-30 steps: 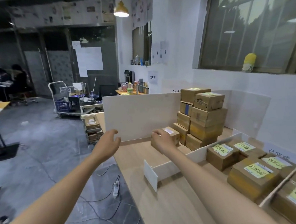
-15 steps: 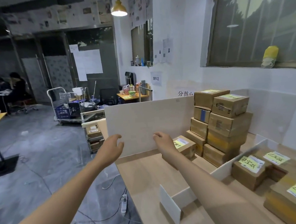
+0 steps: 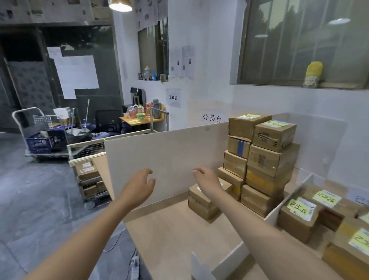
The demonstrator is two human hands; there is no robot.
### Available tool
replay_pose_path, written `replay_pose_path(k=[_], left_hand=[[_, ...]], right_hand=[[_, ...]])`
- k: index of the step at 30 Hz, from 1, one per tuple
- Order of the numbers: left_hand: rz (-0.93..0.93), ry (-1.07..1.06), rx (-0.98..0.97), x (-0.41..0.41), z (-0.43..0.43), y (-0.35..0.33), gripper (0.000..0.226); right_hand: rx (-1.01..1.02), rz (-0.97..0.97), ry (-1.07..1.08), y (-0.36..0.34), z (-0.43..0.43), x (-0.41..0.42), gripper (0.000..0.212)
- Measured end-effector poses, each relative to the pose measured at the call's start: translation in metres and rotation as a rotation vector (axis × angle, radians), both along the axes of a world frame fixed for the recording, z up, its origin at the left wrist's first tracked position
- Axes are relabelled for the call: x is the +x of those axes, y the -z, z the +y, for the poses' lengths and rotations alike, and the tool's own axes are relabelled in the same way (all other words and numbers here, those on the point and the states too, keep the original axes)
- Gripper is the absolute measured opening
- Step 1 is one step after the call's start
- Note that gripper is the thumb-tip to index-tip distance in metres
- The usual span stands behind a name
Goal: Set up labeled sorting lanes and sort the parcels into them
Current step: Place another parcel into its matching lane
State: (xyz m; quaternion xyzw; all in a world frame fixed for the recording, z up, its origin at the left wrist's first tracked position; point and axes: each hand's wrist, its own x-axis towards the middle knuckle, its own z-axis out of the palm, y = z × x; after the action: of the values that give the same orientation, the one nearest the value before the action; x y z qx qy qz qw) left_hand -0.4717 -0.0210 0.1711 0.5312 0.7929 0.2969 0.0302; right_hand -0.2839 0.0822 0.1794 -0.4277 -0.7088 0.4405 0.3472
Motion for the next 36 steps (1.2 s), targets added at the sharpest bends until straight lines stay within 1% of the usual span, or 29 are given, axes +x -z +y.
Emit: replay_pose_path(k=[7,16,20,25,36], left_hand=[[0.032,0.145,-0.032,-0.033,0.070,0.007,0.042],[0.042,0.377,-0.101,-0.094,0.168,0.015,0.041],[0.047,0.483,-0.124,-0.110,0.202,0.022,0.040],[0.049,0.604,-0.156,-0.110,0.230,0.041,0.041],[-0.044,0.752,-0.238,-0.079,0.283,0.083,0.039]], right_hand=[[0.037,-0.041,0.134,0.003,0.040,-0.014,0.024],[0.027,-0.024,0.388,0.001,0.089,-0.055,0.027],[-0.005,-0.020,0.482,0.009,0.099,-0.073,0.023],[-0.067,-0.063,0.598,0.027,0.103,-0.084,0.031],[-0.149,-0.102,0.685,0.065,0.141,-0.074,0.028]])
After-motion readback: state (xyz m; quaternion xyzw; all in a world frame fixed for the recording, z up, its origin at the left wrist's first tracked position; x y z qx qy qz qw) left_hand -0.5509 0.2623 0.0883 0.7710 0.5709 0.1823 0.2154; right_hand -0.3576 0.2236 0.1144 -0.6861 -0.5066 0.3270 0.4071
